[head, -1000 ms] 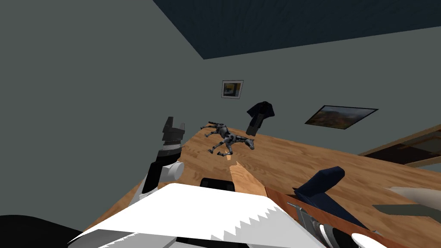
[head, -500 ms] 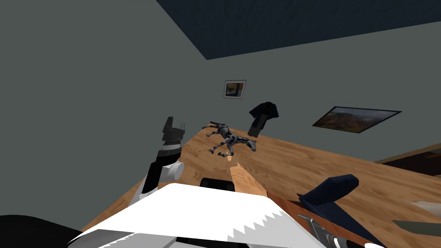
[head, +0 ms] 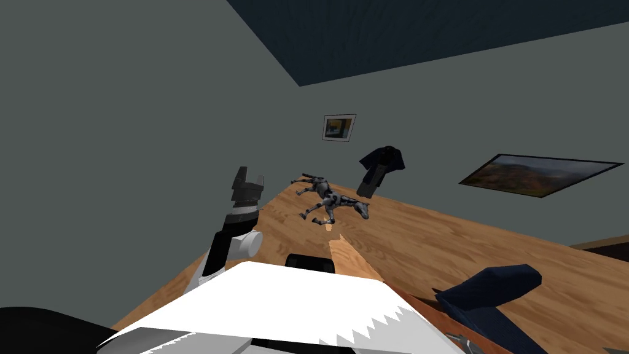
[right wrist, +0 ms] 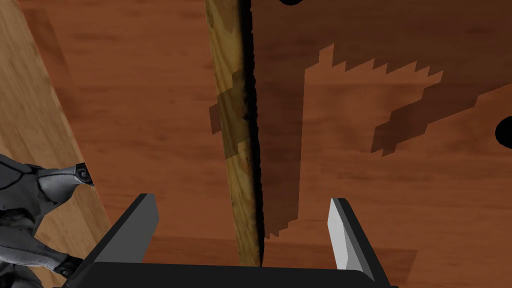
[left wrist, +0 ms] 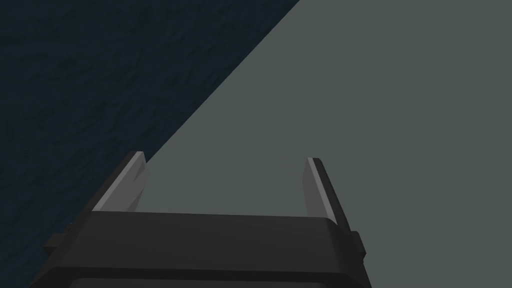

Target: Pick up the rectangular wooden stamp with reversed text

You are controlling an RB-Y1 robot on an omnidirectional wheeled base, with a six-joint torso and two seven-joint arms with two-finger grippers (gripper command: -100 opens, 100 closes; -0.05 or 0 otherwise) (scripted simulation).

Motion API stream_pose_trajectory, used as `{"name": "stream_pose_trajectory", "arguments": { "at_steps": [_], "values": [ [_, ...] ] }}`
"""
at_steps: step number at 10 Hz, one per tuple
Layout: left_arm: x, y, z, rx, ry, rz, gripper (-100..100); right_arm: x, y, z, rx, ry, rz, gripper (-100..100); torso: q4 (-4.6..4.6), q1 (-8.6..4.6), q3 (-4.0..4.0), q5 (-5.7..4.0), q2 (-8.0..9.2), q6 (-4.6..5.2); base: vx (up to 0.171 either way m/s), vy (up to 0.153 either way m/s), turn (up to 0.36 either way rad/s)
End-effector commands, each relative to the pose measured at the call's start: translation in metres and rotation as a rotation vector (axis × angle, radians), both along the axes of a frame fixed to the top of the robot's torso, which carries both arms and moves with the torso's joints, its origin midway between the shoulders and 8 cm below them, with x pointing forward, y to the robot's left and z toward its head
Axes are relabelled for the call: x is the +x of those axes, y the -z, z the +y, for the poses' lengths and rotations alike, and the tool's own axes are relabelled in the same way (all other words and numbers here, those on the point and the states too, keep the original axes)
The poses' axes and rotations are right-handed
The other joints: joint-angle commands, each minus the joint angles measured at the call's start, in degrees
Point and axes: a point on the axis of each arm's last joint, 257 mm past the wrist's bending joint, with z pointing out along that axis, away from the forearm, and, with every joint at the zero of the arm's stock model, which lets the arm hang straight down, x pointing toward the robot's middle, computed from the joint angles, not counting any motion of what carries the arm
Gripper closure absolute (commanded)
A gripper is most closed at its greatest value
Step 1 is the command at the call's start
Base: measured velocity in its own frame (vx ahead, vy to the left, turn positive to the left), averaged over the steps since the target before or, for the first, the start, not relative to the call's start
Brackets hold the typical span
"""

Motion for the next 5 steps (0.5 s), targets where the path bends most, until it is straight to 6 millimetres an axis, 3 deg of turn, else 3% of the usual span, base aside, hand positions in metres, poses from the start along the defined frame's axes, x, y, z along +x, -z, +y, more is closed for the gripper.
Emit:
{"name": "stream_pose_trajectory", "arguments": {
  "at_steps": [1,3,4,5],
  "values": [
    [0.0,0.0,0.0,0.0,0.0,0.0,0,-0.006,0.0,-0.006,-0.012,-0.006,0.022,-100,0.0,0.0,0.0,0.0,0.0,0.0,0.019,-0.023,0.051],
    [0.0,0.0,0.0,0.0,0.0,0.0,0,-0.036,0.001,-0.015,-0.039,-0.024,0.089,-100,0.0,0.02,0.01,0.0,0.02,0.0,0.019,-0.022,0.09],
    [0.0,0.0,0.0,0.0,0.0,0.0,0,-0.028,0.002,-0.012,-0.03,-0.018,0.067,-100,0.0,0.0,0.0,0.0,0.01,0.0,0.011,-0.014,0.023],
    [0.0,0.0,0.0,0.0,0.0,0.0,0,-0.03,0.002,-0.013,-0.032,-0.019,0.071,0,0.01,0.04,0.02,0.0,0.04,0.02,0.0,0.0,0.0]
  ]
}}
